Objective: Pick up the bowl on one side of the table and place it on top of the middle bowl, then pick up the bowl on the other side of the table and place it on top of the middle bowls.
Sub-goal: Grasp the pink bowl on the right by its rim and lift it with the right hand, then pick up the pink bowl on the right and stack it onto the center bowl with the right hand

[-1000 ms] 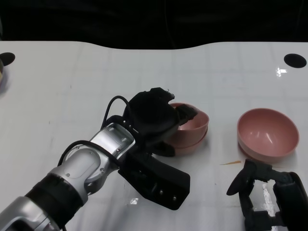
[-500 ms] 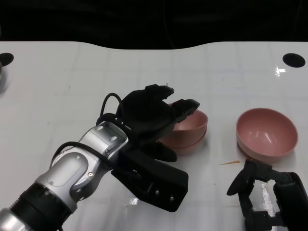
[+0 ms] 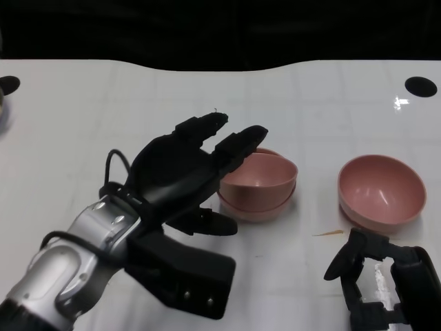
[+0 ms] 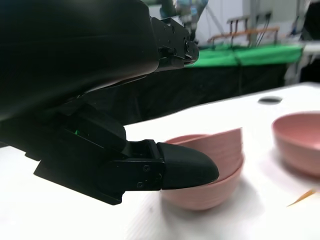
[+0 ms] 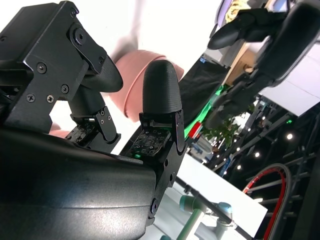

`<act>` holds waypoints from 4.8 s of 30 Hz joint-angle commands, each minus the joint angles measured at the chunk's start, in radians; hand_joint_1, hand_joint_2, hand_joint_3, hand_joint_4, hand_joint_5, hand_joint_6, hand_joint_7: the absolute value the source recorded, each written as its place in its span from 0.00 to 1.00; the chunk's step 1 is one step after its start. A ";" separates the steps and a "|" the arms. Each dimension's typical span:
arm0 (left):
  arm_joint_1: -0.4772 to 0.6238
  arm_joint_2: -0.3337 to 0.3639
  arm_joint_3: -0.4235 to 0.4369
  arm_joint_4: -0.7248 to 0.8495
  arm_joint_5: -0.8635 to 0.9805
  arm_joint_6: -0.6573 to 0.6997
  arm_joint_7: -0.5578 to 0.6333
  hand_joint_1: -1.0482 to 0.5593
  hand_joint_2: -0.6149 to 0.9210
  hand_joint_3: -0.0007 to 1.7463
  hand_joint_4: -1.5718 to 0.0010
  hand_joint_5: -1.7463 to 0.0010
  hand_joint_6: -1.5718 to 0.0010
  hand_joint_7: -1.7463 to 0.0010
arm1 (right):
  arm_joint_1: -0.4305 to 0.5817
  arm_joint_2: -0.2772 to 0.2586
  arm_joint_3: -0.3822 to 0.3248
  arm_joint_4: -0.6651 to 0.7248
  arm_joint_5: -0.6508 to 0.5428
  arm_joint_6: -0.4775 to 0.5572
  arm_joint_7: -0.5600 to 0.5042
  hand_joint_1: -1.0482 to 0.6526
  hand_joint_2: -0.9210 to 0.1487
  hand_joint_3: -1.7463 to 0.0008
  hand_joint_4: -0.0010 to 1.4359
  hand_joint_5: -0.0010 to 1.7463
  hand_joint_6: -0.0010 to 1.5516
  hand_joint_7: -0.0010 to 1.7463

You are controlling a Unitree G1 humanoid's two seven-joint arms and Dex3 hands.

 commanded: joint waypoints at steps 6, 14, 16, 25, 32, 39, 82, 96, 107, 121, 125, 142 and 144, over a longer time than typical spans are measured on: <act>0.168 0.044 0.126 0.009 -0.105 -0.195 0.224 0.18 1.00 0.23 0.83 0.90 0.88 0.95 | 0.003 -0.007 -0.001 -0.009 0.011 -0.003 -0.005 0.69 0.70 0.08 0.62 0.94 0.57 0.73; 0.266 0.033 0.200 0.149 -0.200 -0.439 0.404 0.28 1.00 0.17 0.77 0.57 0.69 0.91 | 0.004 -0.006 0.001 -0.013 0.015 0.000 -0.001 0.69 0.71 0.08 0.62 0.94 0.57 0.73; 0.289 0.025 0.218 0.178 -0.236 -0.495 0.423 0.31 1.00 0.15 0.76 0.48 0.65 0.87 | 0.004 -0.005 0.001 -0.013 0.013 -0.002 -0.004 0.69 0.71 0.08 0.62 0.94 0.56 0.73; 0.393 -0.059 0.236 0.236 -0.671 -0.642 0.195 0.62 0.74 0.54 0.65 0.20 0.64 0.33 | 0.010 -0.009 -0.002 -0.026 0.013 0.007 -0.002 0.68 0.70 0.08 0.62 0.94 0.56 0.73; 0.419 -0.103 0.262 0.283 -0.858 -0.641 0.003 0.67 0.69 0.77 0.47 0.06 0.49 0.21 | 0.007 -0.020 -0.011 -0.020 0.019 -0.013 -0.004 0.67 0.66 0.10 0.60 0.94 0.55 0.73; 0.417 -0.142 0.315 0.336 -0.871 -0.626 -0.074 0.65 0.67 0.83 0.44 0.00 0.51 0.07 | -0.010 -0.040 -0.039 -0.039 -0.011 -0.026 -0.027 0.65 0.49 0.29 0.49 0.87 0.48 0.60; 0.422 -0.197 0.385 0.333 -0.803 -0.615 -0.155 0.65 0.67 0.82 0.47 0.00 0.53 0.07 | -0.326 -0.220 0.237 0.029 -0.664 0.959 -0.096 0.48 0.06 1.00 0.59 0.12 0.54 0.02; 0.405 -0.206 0.385 0.353 -0.801 -0.627 -0.159 0.66 0.65 0.83 0.45 0.00 0.51 0.08 | -0.429 -0.256 0.294 0.103 -0.618 0.760 -0.418 0.54 0.07 0.98 0.67 1.00 0.48 0.98; 0.384 -0.209 0.384 0.388 -0.803 -0.638 -0.161 0.67 0.64 0.85 0.45 0.00 0.50 0.08 | -0.484 -0.258 0.278 -0.033 -0.586 0.679 -0.456 0.54 0.64 0.25 0.69 1.00 0.49 0.99; 0.382 -0.211 0.383 0.386 -0.780 -0.634 -0.154 0.68 0.62 0.86 0.44 0.00 0.50 0.07 | -0.620 -0.177 0.297 -0.020 -0.389 0.559 -0.194 0.54 0.62 0.21 0.68 1.00 0.57 0.84; 0.386 -0.212 0.383 0.377 -0.770 -0.626 -0.150 0.67 0.62 0.86 0.44 0.00 0.50 0.07 | -0.644 -0.152 0.314 0.030 -0.388 0.514 -0.195 0.56 0.64 0.22 0.69 1.00 0.57 0.88; 0.392 -0.218 0.384 0.361 -0.755 -0.618 -0.143 0.65 0.60 0.88 0.43 0.00 0.49 0.08 | -0.656 -0.108 0.374 0.158 -0.427 0.495 -0.200 0.54 0.57 0.24 0.68 1.00 0.55 0.88; 0.390 -0.218 0.383 0.365 -0.762 -0.620 -0.148 0.65 0.60 0.88 0.43 0.00 0.49 0.08 | -0.654 -0.108 0.376 0.172 -0.420 0.488 -0.193 0.55 0.57 0.23 0.68 1.00 0.56 0.88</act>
